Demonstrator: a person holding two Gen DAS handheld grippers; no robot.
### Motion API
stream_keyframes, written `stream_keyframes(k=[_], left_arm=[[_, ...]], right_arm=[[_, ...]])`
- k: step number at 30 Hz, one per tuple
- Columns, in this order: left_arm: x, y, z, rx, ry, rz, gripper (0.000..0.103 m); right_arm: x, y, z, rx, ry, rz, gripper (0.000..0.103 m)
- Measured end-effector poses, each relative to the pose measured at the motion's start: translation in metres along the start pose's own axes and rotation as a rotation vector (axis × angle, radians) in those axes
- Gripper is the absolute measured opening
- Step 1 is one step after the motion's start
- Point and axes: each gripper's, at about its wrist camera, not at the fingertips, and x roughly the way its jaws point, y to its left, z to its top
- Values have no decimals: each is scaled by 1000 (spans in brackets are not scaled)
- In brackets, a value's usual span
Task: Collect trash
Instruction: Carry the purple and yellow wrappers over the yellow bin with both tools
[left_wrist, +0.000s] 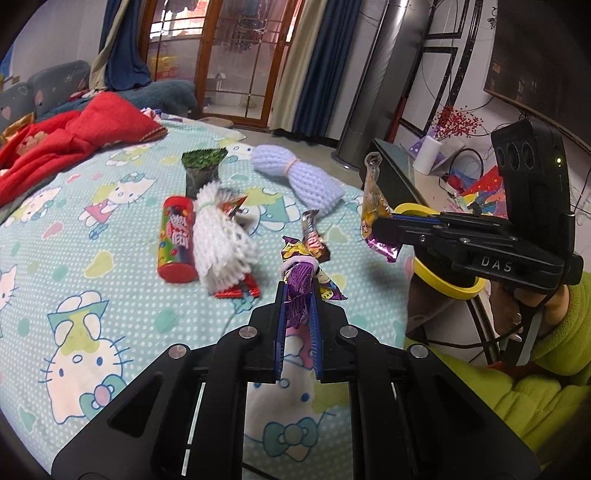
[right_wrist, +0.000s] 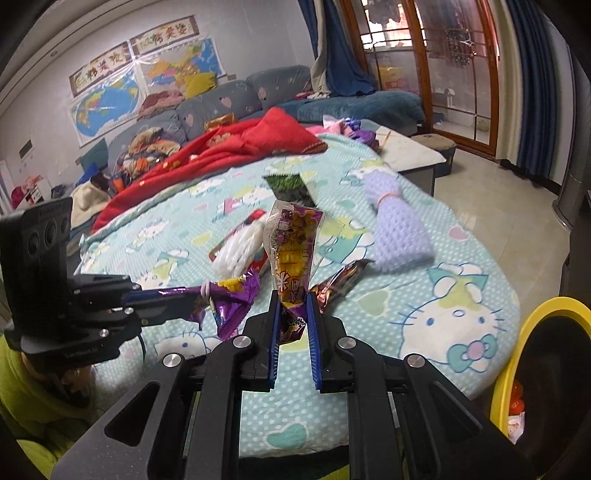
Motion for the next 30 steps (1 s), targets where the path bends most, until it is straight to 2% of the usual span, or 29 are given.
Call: stream_keyframes(k=[15,30], left_arm=[[-9,-28,20,-8,-75,5,7],[-4,-51,32,-9,-108,-9,7]], right_arm=[[-48,-36,-1,99,-90,-74,13],[-77,-68,-5,169,-154,-139,13]])
